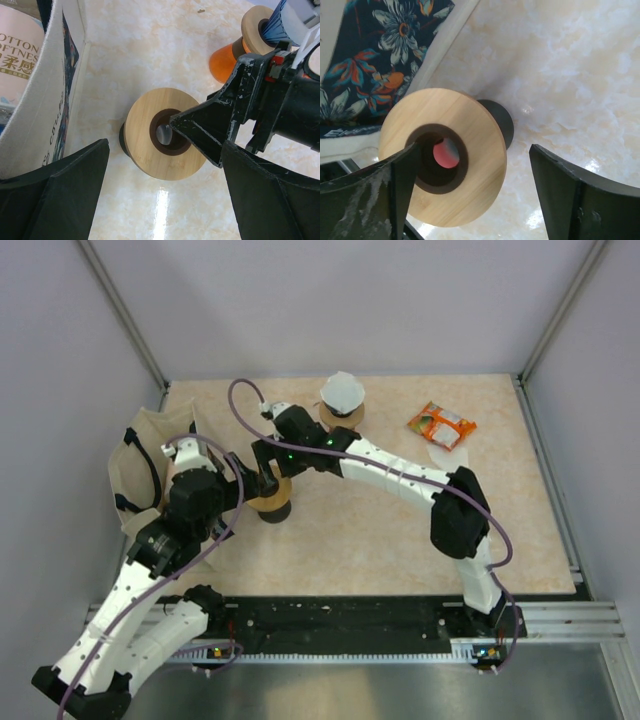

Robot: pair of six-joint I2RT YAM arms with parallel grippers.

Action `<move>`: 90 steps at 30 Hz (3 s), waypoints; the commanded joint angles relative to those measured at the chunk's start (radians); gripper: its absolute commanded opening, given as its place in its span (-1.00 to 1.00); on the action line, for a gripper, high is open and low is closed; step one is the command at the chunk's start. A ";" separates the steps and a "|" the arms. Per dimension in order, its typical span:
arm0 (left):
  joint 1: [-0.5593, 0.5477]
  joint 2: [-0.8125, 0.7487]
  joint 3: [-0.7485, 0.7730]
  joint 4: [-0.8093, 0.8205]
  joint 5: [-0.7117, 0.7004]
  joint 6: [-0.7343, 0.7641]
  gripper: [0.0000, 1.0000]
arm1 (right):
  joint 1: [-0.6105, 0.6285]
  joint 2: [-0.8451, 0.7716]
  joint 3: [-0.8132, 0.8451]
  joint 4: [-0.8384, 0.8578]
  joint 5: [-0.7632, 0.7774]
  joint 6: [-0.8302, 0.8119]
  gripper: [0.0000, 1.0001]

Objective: Place the coffee filter in the dripper

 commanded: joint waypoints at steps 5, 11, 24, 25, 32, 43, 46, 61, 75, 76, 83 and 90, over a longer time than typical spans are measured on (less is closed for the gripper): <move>0.005 0.023 0.025 0.074 0.062 0.015 0.97 | -0.008 -0.199 -0.015 0.021 0.215 -0.035 0.98; 0.005 0.085 0.008 0.201 0.185 0.042 0.97 | -0.121 -0.511 -0.393 0.106 0.259 0.021 0.98; 0.004 0.288 -0.026 0.531 0.550 0.073 0.97 | -0.822 -1.136 -0.998 0.017 0.182 0.168 0.98; 0.004 0.303 -0.024 0.548 0.562 0.078 0.97 | -0.874 -1.142 -1.023 0.012 0.155 0.166 0.98; 0.004 0.389 -0.012 0.609 0.558 0.099 0.97 | -0.986 -0.996 -1.115 0.121 0.062 0.182 0.96; 0.004 0.440 -0.050 0.709 0.650 0.124 0.97 | -1.037 -0.618 -0.959 0.235 0.056 0.163 0.79; 0.004 0.452 -0.050 0.723 0.671 0.138 0.97 | -1.077 -0.590 -0.943 0.219 0.032 0.162 0.76; 0.004 0.587 -0.066 0.873 0.737 0.173 0.97 | -1.292 -0.854 -0.989 -0.047 0.095 0.154 0.80; 0.010 0.604 -0.060 0.878 0.763 0.179 0.97 | -1.345 -1.075 -1.018 -0.279 0.095 0.198 0.83; 0.008 0.604 -0.060 0.876 0.763 0.179 0.97 | -1.345 -1.093 -1.023 -0.291 0.083 0.211 0.82; 0.008 0.596 -0.063 0.869 0.748 0.181 0.97 | -1.345 -1.214 -1.035 -0.376 -0.014 0.244 0.81; 0.010 0.578 -0.081 0.896 0.762 0.170 0.97 | -1.344 -1.238 -1.153 -0.345 -0.100 0.260 0.76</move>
